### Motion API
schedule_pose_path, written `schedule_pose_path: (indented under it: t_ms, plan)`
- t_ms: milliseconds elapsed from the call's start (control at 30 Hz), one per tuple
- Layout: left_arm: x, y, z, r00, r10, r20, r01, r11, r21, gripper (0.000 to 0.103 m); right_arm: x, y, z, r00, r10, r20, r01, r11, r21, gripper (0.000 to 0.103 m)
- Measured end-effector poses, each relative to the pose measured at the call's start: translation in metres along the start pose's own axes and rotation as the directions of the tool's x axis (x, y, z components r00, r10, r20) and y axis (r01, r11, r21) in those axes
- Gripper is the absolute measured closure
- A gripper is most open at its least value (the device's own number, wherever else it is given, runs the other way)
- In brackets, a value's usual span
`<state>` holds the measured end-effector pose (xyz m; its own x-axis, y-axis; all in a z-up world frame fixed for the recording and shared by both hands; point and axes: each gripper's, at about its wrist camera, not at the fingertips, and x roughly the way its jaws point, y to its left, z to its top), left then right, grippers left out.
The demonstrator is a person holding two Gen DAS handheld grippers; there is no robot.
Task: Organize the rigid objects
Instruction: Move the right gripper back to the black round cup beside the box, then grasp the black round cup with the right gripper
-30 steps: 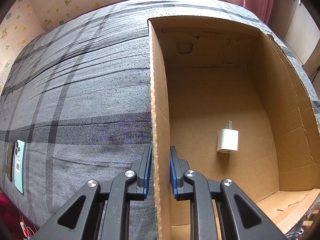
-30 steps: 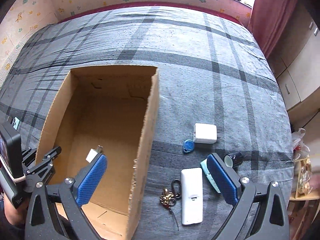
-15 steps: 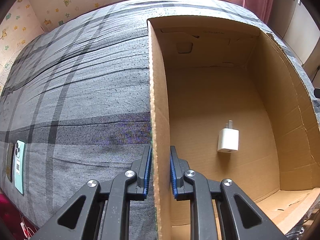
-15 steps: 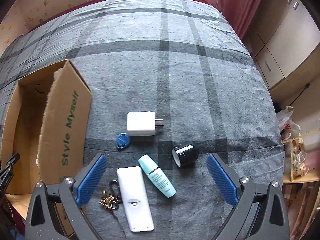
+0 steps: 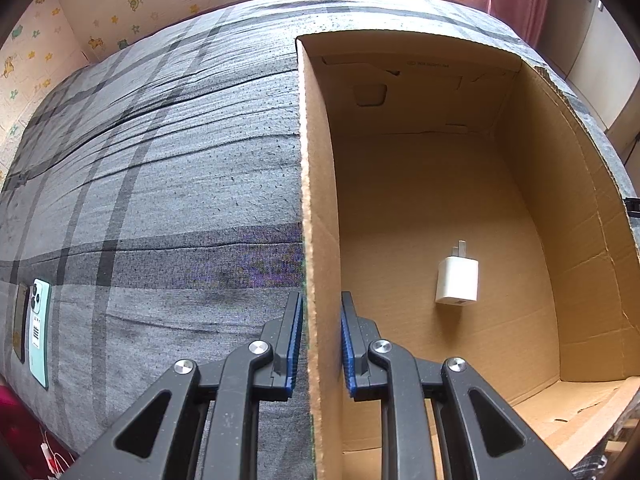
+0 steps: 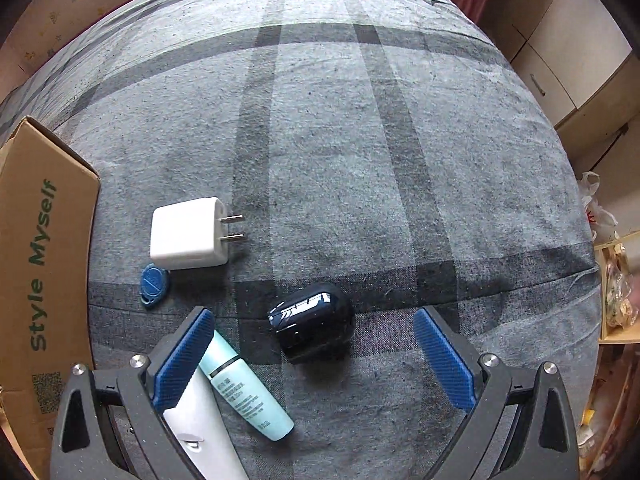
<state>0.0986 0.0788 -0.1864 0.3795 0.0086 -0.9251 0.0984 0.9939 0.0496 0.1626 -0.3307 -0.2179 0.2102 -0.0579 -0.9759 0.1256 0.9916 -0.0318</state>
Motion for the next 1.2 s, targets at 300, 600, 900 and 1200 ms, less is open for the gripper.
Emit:
schedule_pose_path:
  t_ms: [300,600,900,1200]
  plan:
    - [0.001,0.001,0.001,1.0,0.003,-0.003,-0.003,1.0,-0.002,0.083,0.017,-0.02,0.002,0.999,0.038,-0.021,-0.037,0.998,0.042,0.003]
    - [0.001,-0.001,0.001,1.0,0.008,-0.003,-0.008,1.0,0.001,0.082,0.021,-0.021,0.009,0.996,0.074,-0.04,-0.073,0.997,0.021,0.03]
    - [0.001,0.001,0.001,1.0,0.006,-0.003,-0.006,1.0,-0.002,0.082,0.021,-0.001,0.004,0.998,0.049,-0.038,-0.049,0.999,0.002,0.051]
    - [0.001,0.001,0.0,1.0,0.004,-0.004,-0.004,1.0,-0.003,0.082,0.006,0.011,0.003,0.999,0.03,-0.041,-0.03,1.0,0.001,0.051]
